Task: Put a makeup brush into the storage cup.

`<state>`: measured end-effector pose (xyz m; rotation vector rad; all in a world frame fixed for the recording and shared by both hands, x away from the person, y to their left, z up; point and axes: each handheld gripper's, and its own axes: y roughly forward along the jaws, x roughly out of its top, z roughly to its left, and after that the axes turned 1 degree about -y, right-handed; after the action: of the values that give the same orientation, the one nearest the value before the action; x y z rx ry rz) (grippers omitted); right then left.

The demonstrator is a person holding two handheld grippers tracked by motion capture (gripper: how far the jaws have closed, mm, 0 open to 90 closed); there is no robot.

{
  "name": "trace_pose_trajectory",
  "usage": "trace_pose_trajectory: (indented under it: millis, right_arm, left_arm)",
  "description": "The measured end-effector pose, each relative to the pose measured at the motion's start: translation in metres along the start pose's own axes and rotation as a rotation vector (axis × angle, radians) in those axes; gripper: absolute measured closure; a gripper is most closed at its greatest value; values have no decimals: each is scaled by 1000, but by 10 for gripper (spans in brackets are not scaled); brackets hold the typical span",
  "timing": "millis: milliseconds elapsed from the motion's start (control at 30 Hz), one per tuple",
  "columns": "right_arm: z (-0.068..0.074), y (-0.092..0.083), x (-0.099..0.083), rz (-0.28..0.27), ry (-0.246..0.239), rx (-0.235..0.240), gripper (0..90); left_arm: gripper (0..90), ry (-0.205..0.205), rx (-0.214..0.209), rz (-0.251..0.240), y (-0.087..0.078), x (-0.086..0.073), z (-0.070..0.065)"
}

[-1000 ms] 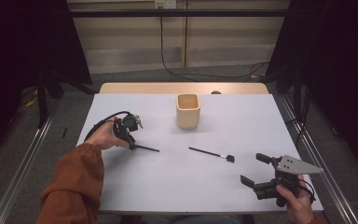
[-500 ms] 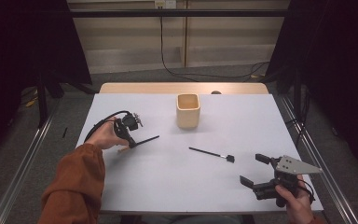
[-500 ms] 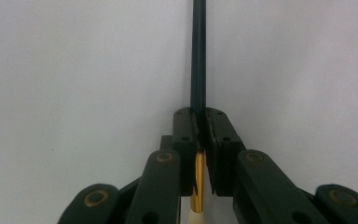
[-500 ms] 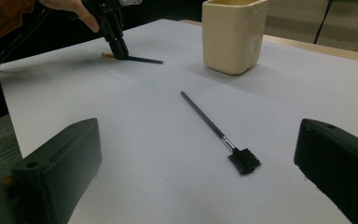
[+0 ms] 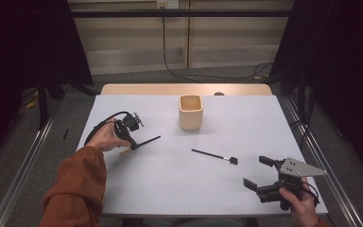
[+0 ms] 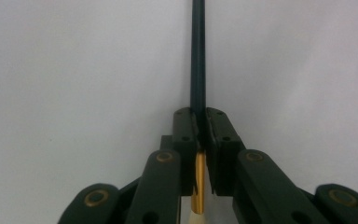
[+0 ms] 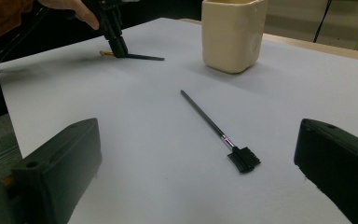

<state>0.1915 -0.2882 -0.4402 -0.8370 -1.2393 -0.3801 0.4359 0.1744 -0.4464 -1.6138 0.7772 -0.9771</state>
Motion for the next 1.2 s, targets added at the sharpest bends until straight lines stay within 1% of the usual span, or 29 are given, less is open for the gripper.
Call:
trace_pose_trajectory:
  millis: [67, 100, 133, 167, 200, 300, 333, 367, 433, 467, 567, 600, 633, 667, 767, 800, 833, 900, 933, 967, 1000, 1033, 1067, 1100, 1133, 1167, 1200]
  right_arm:
    - [0, 1, 0, 2, -1, 0, 0]
    - [0, 1, 0, 2, -1, 0, 0]
    - [0, 1, 0, 4, 0, 1, 0]
    - [0, 1, 0, 4, 0, 1, 0]
    - [0, 1, 0, 5, 1, 2, 0]
    - [0, 1, 0, 3, -2, 2, 0]
    - [-1, 0, 0, 3, -3, 1, 0]
    - [-1, 0, 0, 2, 0, 1, 0]
    - [-1, 0, 0, 1, 0, 0, 0]
    - [-1, 0, 0, 1, -3, 2, 0]
    - [-1, 0, 0, 2, -2, 0, 0]
    - [-1, 0, 0, 2, -1, 1, 0]
    - [-1, 0, 0, 1, -1, -1, 0]
    - [-1, 0, 0, 1, -1, -1, 0]
    - [-1, 1, 0, 2, 1, -1, 0]
    - [-1, 1, 1, 1, 0, 0, 0]
    - [-1, 1, 1, 1, 0, 0, 0]
    - [0, 1, 1, 3, 1, 1, 0]
    - [-1, 1, 1, 3, 1, 1, 0]
    - [-1, 1, 1, 1, 1, 1, 0]
    - [-1, 1, 1, 1, 2, 1, 0]
    - [-1, 1, 1, 0, 3, 0, 0]
    - [-1, 1, 1, 0, 3, 0, 0]
    - [-1, 1, 1, 0, 3, 0, 0]
    - [-1, 1, 1, 1, 3, 0, 0]
    - [-1, 1, 1, 0, 3, 1, 0]
    - [-1, 1, 1, -1, 2, 0, 0]
  left_arm:
    - [835, -25, 1, -13, -3, -2, 2]
    - [835, -25, 1, -13, -3, -2, 2]
    - [835, -39, -5, -20, -6, -3, 4]
    - [835, -39, -5, -20, -6, -3, 4]
    - [835, -60, -18, -53, -11, -5, 6]
    - [835, -67, -24, -76, -15, -7, 5]
    - [835, -73, -25, -91, -17, -7, 4]
    - [835, -78, -36, -105, -18, -8, 4]
    - [835, -86, -33, -129, -21, -8, 4]
    - [835, -91, -39, -150, -22, -8, 3]
    - [835, -88, -40, -161, -24, -9, 3]
    - [835, -96, -44, -174, -25, -9, 2]
    - [835, -87, -36, -180, -27, -10, 2]
    - [835, -98, -35, -196, -29, -10, 0]
    - [835, -86, -32, -214, -36, -13, -1]
    - [835, -111, -42, -262, -39, -16, -3]
    - [835, -111, -42, -262, -39, -16, -3]
    - [835, -97, -52, -277, -42, -19, -3]
    - [835, -111, -54, -309, -43, -20, -4]
    - [835, -116, -72, -340, -43, -22, -4]
    - [835, -103, -63, -351, -45, -24, -4]
    - [835, -103, -63, -351, -45, -24, -4]
    - [835, -112, -64, -367, -45, -25, -4]
    - [835, -108, -59, -377, -46, -26, -4]
    - [835, -126, -65, -405, -46, -27, -5]
    - [835, -126, -61, -436, -49, -29, -5]
    - [835, -128, -62, -452, -50, -30, -5]
